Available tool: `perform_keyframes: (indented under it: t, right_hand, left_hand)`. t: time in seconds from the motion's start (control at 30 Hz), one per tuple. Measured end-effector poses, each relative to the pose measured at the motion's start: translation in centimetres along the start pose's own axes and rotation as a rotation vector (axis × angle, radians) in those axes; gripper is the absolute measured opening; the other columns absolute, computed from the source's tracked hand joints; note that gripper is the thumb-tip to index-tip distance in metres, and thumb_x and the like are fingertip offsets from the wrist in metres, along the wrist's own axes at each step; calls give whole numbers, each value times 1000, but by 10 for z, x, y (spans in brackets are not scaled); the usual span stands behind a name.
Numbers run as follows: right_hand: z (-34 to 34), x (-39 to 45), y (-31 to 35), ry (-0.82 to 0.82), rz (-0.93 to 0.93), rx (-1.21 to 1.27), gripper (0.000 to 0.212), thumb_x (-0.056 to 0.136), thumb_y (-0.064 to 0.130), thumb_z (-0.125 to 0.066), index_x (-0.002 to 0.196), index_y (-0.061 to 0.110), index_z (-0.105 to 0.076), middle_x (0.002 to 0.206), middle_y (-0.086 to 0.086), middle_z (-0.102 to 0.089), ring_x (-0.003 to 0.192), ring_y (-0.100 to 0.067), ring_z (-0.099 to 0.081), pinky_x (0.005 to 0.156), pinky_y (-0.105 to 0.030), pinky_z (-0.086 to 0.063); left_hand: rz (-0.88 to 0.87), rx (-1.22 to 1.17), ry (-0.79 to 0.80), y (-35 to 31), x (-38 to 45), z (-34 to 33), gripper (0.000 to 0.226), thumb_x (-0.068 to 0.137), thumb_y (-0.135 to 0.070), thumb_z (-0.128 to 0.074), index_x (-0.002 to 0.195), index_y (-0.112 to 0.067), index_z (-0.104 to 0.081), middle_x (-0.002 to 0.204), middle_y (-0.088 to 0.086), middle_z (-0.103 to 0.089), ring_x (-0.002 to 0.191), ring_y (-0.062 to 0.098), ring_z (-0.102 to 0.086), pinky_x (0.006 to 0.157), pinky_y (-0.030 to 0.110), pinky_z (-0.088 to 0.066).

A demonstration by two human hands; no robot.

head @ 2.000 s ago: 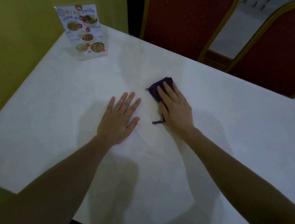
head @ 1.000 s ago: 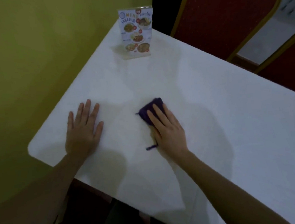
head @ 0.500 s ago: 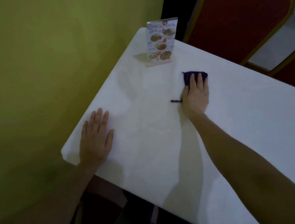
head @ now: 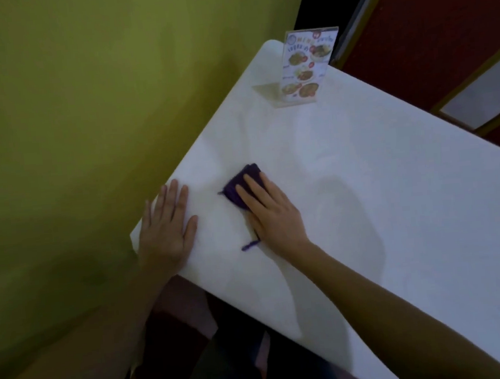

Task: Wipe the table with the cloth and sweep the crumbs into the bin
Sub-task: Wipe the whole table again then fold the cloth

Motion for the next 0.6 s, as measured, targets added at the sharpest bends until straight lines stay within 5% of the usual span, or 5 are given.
perform_keyframes:
  t: [0.1, 0.23, 0.4, 0.5, 0.6]
  right_hand:
    - [13, -49, -27, -65, -62, -48, 48, 95, 16, -53, 142, 13, -51, 152, -7, -42, 144, -29, -33, 114, -39, -36]
    - [37, -71, -75, -115, -366, -34, 49, 94, 21, -44, 143, 15, -50, 153, -8, -41, 144, -29, -32, 108, -43, -42]
    - [26, -2, -78, -169, -638, -19, 50, 98, 23, -40, 147, 13, -43, 157, -10, -35, 148, -32, -23, 118, -43, -27]
    - [8, 34, -35, -130, -572, -13, 50, 96, 15, -47, 146, 11, -44, 156, -12, -35, 148, -34, -23, 120, -38, -22]
    - [-3, 28, 31, -91, -364, -18, 50, 91, 16, -41, 139, 7, -53, 148, -16, -47, 140, -39, -37, 115, -42, -35]
  left_hand:
    - [11, -23, 37, 1, 1, 0, 62, 101, -42, -32, 156, -14, -26, 164, 7, -22, 151, 25, -23, 121, 50, -20]
    - [17, -36, 52, 2, 2, -1, 63, 100, -42, -31, 156, -13, -25, 164, 8, -22, 151, 27, -21, 121, 51, -18]
    - [10, -48, 82, 5, 4, -1, 62, 101, -40, -27, 157, -14, -23, 165, 7, -19, 152, 27, -17, 121, 52, -17]
    - [3, -96, 81, 6, 0, 1, 60, 102, -36, -24, 157, -13, -22, 165, 6, -18, 152, 25, -16, 122, 52, -15]
    - [3, -144, 54, 10, -10, 4, 60, 101, -31, -26, 156, -9, -25, 164, 8, -21, 152, 25, -19, 122, 50, -17]
Point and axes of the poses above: each hand's wrist, its own x-axis towards the middle knuckle, its own z-axis out of the back of the hand, y = z × x, the point moved 1 cm from there along x, towards the middle knuckle
